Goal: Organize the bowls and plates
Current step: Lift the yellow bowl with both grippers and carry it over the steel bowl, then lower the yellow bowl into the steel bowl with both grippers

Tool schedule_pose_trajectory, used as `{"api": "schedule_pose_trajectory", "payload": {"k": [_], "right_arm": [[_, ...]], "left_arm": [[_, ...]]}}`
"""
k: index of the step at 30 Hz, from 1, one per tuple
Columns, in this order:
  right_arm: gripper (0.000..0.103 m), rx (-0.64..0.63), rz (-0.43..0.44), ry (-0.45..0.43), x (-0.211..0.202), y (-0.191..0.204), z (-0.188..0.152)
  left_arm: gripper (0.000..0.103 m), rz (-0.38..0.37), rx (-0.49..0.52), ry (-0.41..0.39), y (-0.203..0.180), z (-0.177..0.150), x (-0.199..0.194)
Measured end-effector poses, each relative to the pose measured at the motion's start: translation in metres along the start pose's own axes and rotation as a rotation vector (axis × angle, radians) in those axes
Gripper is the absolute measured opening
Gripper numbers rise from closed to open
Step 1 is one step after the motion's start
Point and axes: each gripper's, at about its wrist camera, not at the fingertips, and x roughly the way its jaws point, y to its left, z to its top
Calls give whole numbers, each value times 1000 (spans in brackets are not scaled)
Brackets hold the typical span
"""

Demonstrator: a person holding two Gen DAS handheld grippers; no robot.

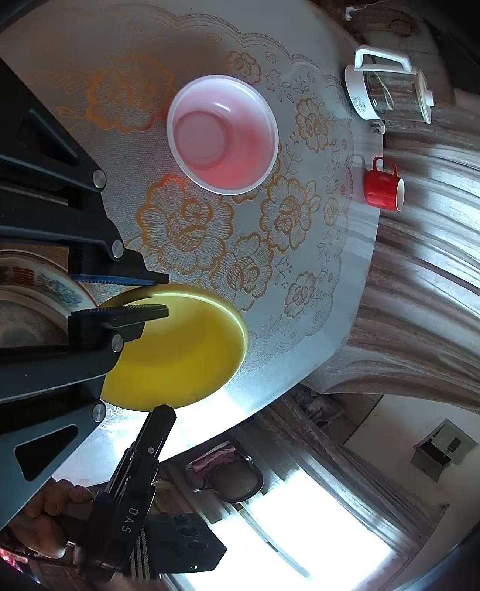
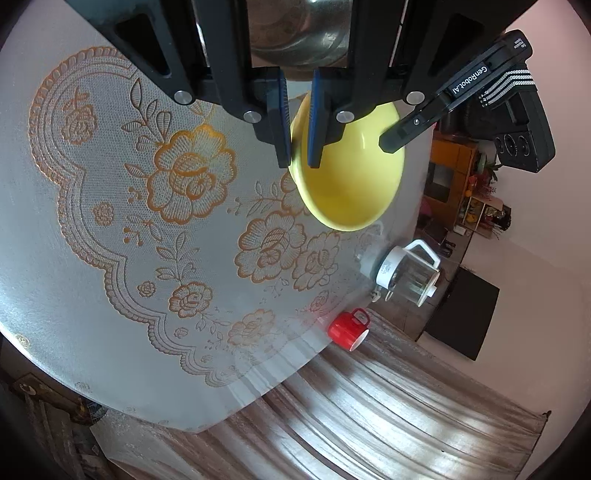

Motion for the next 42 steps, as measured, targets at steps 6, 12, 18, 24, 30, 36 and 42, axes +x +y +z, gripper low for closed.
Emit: {"api": "schedule_pose_trajectory", "payload": {"k": [6, 12, 18, 24, 30, 36, 42], "right_arm": [[8, -27, 26, -13, -19, 11, -21], [8, -35, 44, -25, -35, 13, -46], [8, -40, 42, -28, -48, 9, -70], [8, -70, 15, -26, -61, 7, -95], [8, -84, -23, -27, -70, 1, -113], [8, -102, -73, -35, -78, -4, -126], [10, -141, -166, -33, -71, -5, -132]], "left_arm": [[10, -24, -10, -5, 0, -26, -21], [10, -52, -17, 2, -2, -53, -34], [10, -66, -7, 21, -5, -78, -41], [10, -81, 15, 40, -10, -103, -44], [10, -96, 33, 72, -16, -120, -40], [11, -87, 52, 106, -24, -132, -33], [14, -45, 101, 90, -33, -136, -32]]}}
